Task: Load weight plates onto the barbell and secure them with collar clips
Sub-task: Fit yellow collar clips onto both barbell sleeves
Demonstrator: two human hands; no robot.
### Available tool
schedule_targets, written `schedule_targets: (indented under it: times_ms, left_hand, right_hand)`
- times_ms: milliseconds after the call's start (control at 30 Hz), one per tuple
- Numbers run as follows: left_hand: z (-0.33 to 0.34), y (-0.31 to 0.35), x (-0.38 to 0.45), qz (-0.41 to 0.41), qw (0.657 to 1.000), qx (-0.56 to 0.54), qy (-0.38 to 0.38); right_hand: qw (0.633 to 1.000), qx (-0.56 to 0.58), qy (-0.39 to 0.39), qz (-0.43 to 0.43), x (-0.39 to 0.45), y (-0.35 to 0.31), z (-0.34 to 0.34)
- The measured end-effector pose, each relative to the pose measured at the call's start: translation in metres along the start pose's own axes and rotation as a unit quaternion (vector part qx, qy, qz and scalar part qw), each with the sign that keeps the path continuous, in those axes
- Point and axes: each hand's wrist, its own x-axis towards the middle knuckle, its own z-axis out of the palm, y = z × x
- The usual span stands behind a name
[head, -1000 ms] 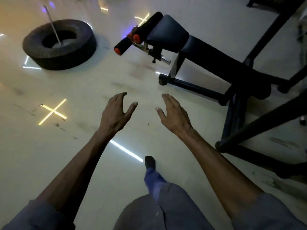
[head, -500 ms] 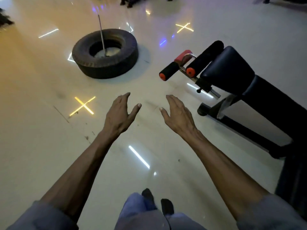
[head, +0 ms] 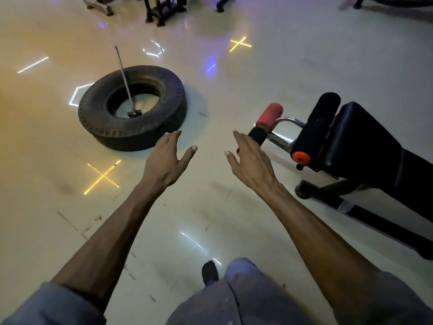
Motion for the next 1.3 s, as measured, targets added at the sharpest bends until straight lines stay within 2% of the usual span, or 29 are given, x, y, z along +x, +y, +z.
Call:
schedule_targets:
  times_ms: [200,400,567,700,1000,1300]
  left_hand:
    - [-0.007,-0.034,0.168,0.026,0.999,0.005,-0.028]
    - [0.003,-0.049,0.35,0.087,0.995,0.016,-0.043]
    - [0.013,-0.039,0.515,0.132,0.986,0.025,-0.095]
    - [0.03,-0.021,0.637,0.167,0.98,0.015,-0.106]
    - [0.119,0.08,0.904,0.266,0.957,-0.017,-0.117]
    - [0.197,0.269,1.113,0.408,0.895,-0.032,-0.178]
  right_hand:
    - [0.999,-0.014,0.022,0.029,0.158,0.002,0.03]
    - [0.996,-0.013,0.045,0.074,0.323,0.03,0.062]
    - [0.99,-0.008,0.057,0.127,0.451,0.055,0.057]
    - [0.981,-0.02,0.084,0.172,0.546,0.085,0.037]
    - [0.945,-0.035,0.157,0.284,0.732,0.213,-0.016]
    - [0.877,-0.047,0.234,0.417,0.867,0.358,-0.118]
